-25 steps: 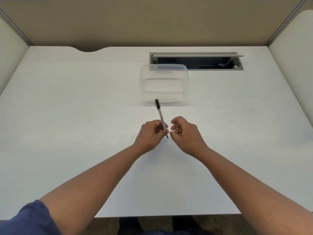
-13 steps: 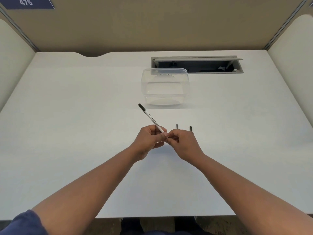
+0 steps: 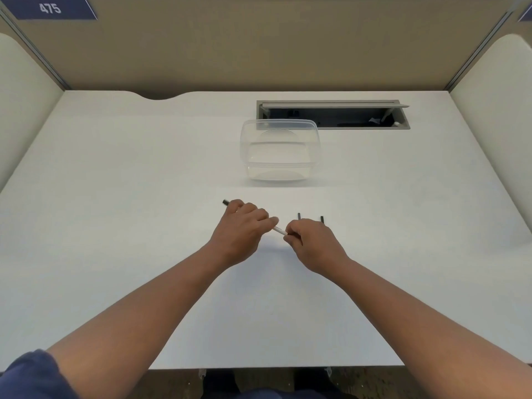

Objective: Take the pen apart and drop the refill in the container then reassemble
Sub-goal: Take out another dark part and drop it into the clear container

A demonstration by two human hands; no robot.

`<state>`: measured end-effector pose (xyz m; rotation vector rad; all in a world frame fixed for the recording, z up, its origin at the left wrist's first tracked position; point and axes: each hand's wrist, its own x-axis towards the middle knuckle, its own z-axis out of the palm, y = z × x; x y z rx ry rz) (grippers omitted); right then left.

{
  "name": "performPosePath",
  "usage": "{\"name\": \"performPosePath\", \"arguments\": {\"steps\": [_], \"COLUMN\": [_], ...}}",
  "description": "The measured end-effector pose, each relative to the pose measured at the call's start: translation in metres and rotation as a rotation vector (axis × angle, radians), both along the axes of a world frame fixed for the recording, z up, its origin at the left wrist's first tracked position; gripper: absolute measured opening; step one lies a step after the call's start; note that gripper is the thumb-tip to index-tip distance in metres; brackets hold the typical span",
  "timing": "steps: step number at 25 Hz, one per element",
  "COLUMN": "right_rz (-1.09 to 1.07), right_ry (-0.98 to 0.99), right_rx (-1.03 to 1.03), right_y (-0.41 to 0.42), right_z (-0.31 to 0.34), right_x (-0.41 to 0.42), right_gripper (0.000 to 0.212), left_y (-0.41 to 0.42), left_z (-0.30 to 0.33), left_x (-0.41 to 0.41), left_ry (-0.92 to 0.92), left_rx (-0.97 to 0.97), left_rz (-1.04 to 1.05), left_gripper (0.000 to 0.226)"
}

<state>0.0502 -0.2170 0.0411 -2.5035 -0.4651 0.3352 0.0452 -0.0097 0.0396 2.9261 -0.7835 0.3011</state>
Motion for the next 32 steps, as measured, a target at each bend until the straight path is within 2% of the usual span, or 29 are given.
{"name": "performPosePath", "arguments": {"steps": [7,12,14,19,25,28,32], "right_rz": [0.084,-0.009,-0.059,-0.115,-0.087,-0.036,0.012], "right_ry": [0.005,0.06,0.052,-0.036,-0.193,-0.231,-0.076], "right_rx": [-0.141,-0.144,-0.133,-0.084,-0.089,-0.171,-0.353], "right_y": [-0.017,-0.025,-0.024,-0.013,0.01,0.024,0.046], "right_z": [0.004,0.005,0.006,0.012,0.035,0.041,0.03], "right_x": [0.012,0.029,0.041,0.08,0.145,0.184,0.226], "right_gripper": [0.018,0.025,0.021,0.021,0.022,0.025,0.032], "left_y": [0.017,0.025,0.025,0.02,0.016,0.016,0.016], "left_z": [-0.009,-0.011,-0.012,-0.019,-0.03,-0.036,-0.044], "left_x": [0.001,0.012,0.018,0.031,0.049,0.058,0.068], "left_ry": [0.095,0.181,0.223,0.345,0.376,0.356,0.366], "left_rx": [-0.067,-0.115,-0.13,-0.118,-0.136,-0.164,-0.177], "left_rz": [0.159,0.228,0.232,0.219,0.186,0.15,0.12], "left_gripper": [0.04,0.034,0.034,0.032,0.037,0.041,0.041]}}
